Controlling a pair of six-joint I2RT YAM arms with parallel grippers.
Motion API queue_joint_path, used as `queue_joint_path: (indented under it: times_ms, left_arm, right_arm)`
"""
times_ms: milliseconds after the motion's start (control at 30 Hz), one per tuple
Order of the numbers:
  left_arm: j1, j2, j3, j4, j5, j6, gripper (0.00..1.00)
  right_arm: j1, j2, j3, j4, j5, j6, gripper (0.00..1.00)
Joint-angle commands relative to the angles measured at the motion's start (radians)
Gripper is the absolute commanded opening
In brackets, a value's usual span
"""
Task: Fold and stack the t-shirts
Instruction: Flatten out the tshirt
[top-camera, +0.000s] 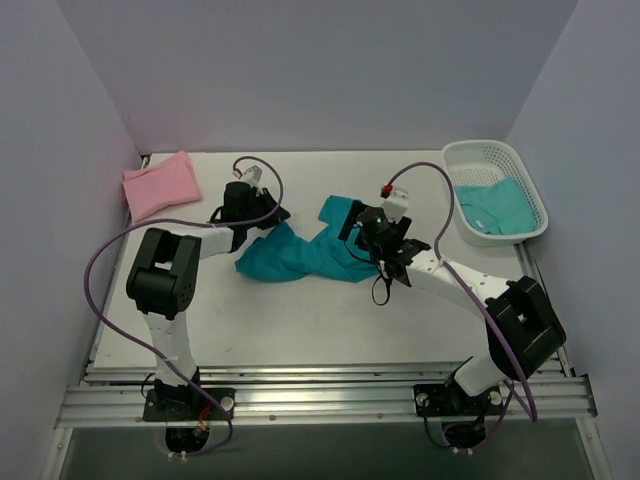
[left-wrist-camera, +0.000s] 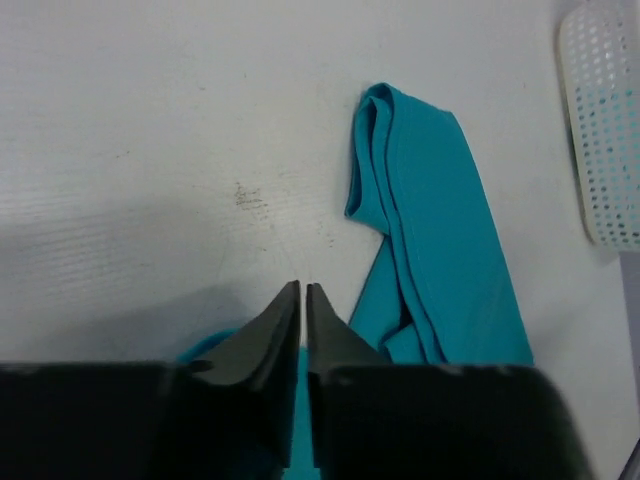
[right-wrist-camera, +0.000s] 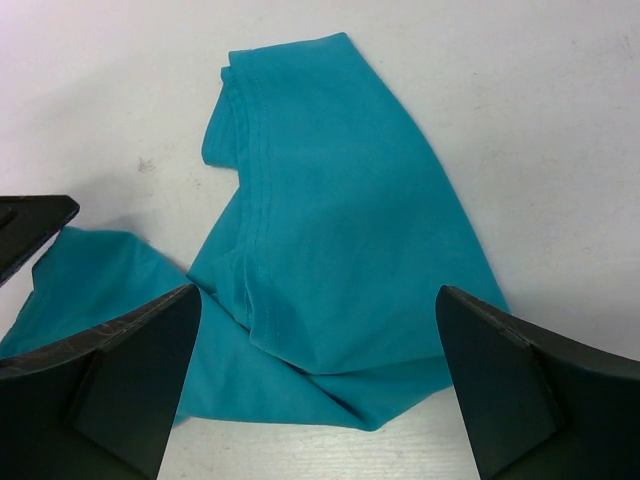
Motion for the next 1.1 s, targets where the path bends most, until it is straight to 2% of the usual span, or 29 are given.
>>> queue_joint_path:
  times_ms: [0, 67, 200, 367, 400, 433, 467, 533, 567, 633, 833, 1067]
  left_arm:
    - [-0.015, -0.095, 0.011, -0.010, 0.019, 0.039, 0.09]
    - [-0.019, -0.116, 0.016, -0.035, 0.018, 0.047, 0.03]
    - [-0.022, -0.158, 0.002, -0.035, 0.028, 0.053, 0.02]
    - [-0.034, -0.245, 0.013, -0.117, -0.004, 0.111, 0.03]
    - [-0.034, -0.254, 0.014, -0.137, -0.021, 0.139, 0.09]
    - [-0.034, -0.268, 0.022, -0.194, -0.088, 0.154, 0.21]
    - [-0.032, -0.273, 0.025, -0.218, -0.128, 0.180, 0.50]
    - [-0.028, -0.273, 0.022, -0.263, -0.186, 0.200, 0.78]
    - [-0.023, -0.273, 0.020, -0.272, -0.223, 0.208, 0.89]
    - [-0.022, -0.254, 0.017, -0.285, -0.236, 0.213, 0.95]
    - [-0.022, -0.187, 0.020, -0.282, -0.242, 0.219, 0.96]
    - [-0.032, -0.124, 0.013, -0.257, -0.182, 0.196, 0.84]
  right_arm:
    - [-0.012, -0.032, -0.010, 0.020, -0.003, 0.013, 1.00]
    - [-0.015, -0.034, -0.013, 0.020, -0.004, 0.013, 1.00]
    - [-0.024, -0.040, -0.019, 0.022, -0.008, 0.019, 1.00]
    - [-0.029, -0.054, -0.030, 0.023, -0.012, 0.021, 1.00]
    - [-0.030, -0.055, -0.033, 0.023, -0.014, 0.021, 1.00]
    - [-0.030, -0.055, -0.033, 0.023, -0.015, 0.022, 1.00]
    - [-0.030, -0.057, -0.035, 0.025, -0.018, 0.022, 1.00]
    - [-0.030, -0.060, -0.035, 0.022, -0.017, 0.021, 1.00]
    - [-0.032, -0.062, -0.035, 0.023, -0.017, 0.022, 1.00]
    - [-0.033, -0.062, -0.036, 0.022, -0.018, 0.021, 1.00]
    - [-0.041, -0.060, -0.038, 0.022, -0.017, 0.024, 1.00]
    - [-0.047, -0.060, -0.035, 0.011, -0.018, 0.022, 1.00]
